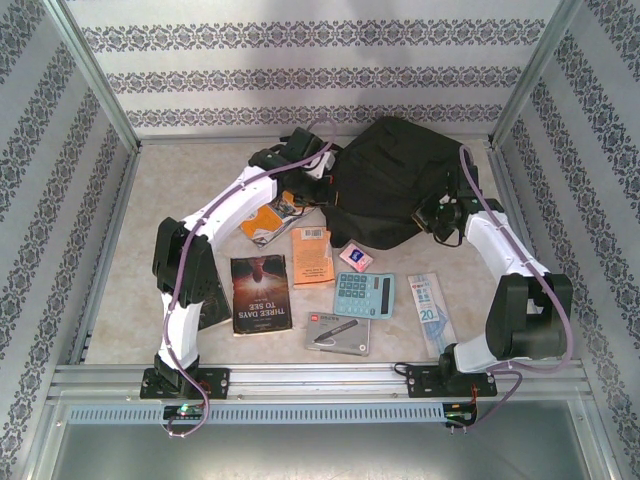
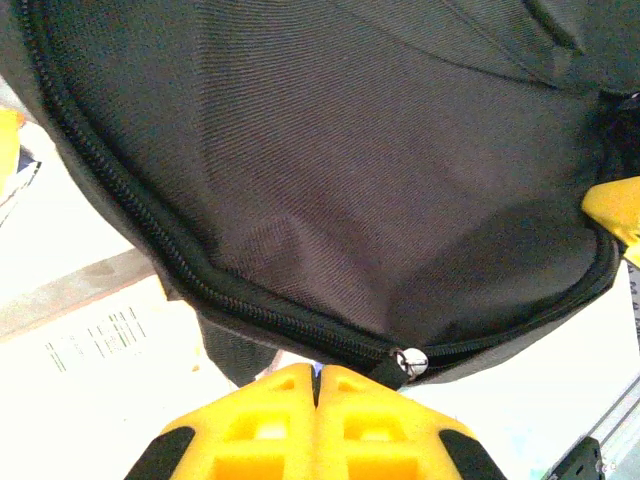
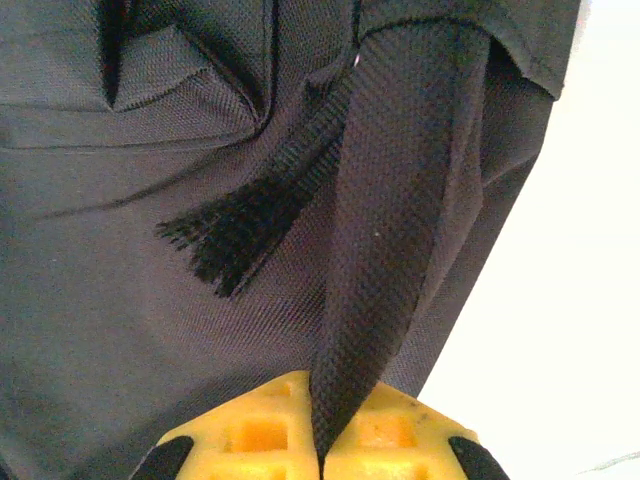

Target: Pack the student bag

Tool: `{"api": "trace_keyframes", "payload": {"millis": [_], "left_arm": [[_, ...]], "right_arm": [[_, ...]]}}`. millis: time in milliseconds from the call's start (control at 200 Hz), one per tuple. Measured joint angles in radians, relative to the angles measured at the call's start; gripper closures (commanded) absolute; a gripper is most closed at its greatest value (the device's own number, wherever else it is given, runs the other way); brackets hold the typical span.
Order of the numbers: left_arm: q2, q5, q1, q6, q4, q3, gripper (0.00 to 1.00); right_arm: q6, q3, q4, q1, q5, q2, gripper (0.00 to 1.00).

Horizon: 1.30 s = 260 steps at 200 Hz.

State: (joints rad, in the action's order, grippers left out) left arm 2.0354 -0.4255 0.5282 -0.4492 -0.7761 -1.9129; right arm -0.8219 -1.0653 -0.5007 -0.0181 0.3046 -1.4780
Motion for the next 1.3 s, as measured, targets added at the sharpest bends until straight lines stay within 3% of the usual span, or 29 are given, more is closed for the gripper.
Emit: {"api": "trace_keyframes", "payload": {"millis": [105,210,555,570,595,814,1299], "left_arm": [[0.003,-0.008,-0.002,0.000,0.000,-0.026,1.00],[0.020,-0.022,0.002,0.000,0.000,-0.088,1.00],[0.164,-0.079,0.029,-0.008,-0.052,-0.376,1.00],[0.173,-0.083,0.033,-0.010,-0.054,-0.397,1.00],[0.183,-0.088,0.035,-0.015,-0.057,-0.420,1.00],[0.259,-0.147,0.092,-0.077,-0.060,-0.589,1.00],[0.348,-0.178,0.236,-0.164,-0.014,-0.599,1.00]], "right_arm": [[0.007,-0.031,-0.005,0.000,-0.014,-0.010,0.63],[0.007,-0.038,-0.006,-0.002,-0.026,-0.009,0.52],[-0.108,-0.038,-0.095,0.042,-0.048,0.162,0.40],[-0.113,-0.038,-0.101,0.042,-0.049,0.171,0.31],[-0.123,-0.038,-0.109,0.043,-0.050,0.188,0.30],[-0.233,-0.035,-0.145,0.042,-0.049,0.286,0.28],[-0.370,0.093,-0.137,-0.045,-0.018,0.290,0.33]]}}
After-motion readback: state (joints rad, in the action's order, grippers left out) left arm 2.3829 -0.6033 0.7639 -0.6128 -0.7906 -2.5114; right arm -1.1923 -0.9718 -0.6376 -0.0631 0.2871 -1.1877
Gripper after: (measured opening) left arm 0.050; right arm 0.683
